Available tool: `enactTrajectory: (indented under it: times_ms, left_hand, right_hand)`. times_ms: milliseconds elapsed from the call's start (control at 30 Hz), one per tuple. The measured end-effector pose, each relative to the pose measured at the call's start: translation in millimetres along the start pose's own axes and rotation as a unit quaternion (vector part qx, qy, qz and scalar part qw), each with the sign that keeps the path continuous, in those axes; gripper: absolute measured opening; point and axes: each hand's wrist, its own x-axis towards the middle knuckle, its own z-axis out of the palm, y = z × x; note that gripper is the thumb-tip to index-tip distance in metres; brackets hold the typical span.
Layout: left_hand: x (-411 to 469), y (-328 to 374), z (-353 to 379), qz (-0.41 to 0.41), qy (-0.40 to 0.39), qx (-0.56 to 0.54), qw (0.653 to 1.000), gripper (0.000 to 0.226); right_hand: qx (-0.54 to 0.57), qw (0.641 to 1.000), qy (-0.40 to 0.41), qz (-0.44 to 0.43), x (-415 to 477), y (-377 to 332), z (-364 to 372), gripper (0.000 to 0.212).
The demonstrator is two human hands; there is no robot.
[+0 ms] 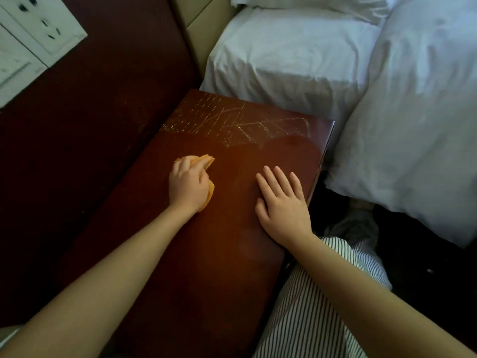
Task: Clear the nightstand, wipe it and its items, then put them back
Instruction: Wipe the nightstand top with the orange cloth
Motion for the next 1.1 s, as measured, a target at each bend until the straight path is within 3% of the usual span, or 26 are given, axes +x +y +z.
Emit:
enactTrajectory:
  times_ms: [133, 200, 400, 500, 733, 800, 933, 1100]
  left_hand:
    - [24.7, 25.9, 14.4, -0.136, 0.039, 0.008, 0.990, 0.038]
    - [30.7, 41.5, 19.7, -0.149, 0.047, 0.007, 0.988, 0.038]
    - [-2.6, 41.6, 11.6, 0.038, -0.019, -0.023, 0.999, 0.040]
    - [-9.3, 17.4, 0.5, 0.073, -0.036, -0.029, 0.996, 0.040]
    - [22.9, 32.6, 14.2, -0.085, 0.021, -0.007, 0.996, 0.039]
    - [27.0, 45.6, 19.9, -0.094, 0.031, -0.006, 0.995, 0.038]
    - [23.9, 58.1, 23.1, -0.027, -0.004, -0.008, 1.000, 0.039]
    - [-5.1, 30.5, 10.5, 0.137, -0.067, -0.045, 0.987, 0.041]
  right_hand:
    - [-0.014, 1.000, -0.020, 0.006, 0.8, -0.9, 2.8, 0.056]
    - [-0.011, 1.000, -0.024, 0.016, 2.1, -1.9, 2.4, 0.056]
    - [0.005, 0.999, -0.025, 0.027, 3.0, -1.6, 3.8, 0.057]
    - [0.007, 0.999, -0.028, 0.029, 4.0, -1.8, 3.5, 0.057]
    - [0.014, 0.999, -0.025, 0.026, 3.9, -0.4, 3.3, 0.057]
    - [0.018, 0.999, -0.029, 0.026, 3.5, -0.6, 2.9, 0.058]
    - [0.023, 0.999, -0.017, 0.028, 3.8, -0.8, 3.2, 0.056]
    - [0.031, 0.999, -0.009, 0.029, 3.0, -0.9, 2.9, 0.055]
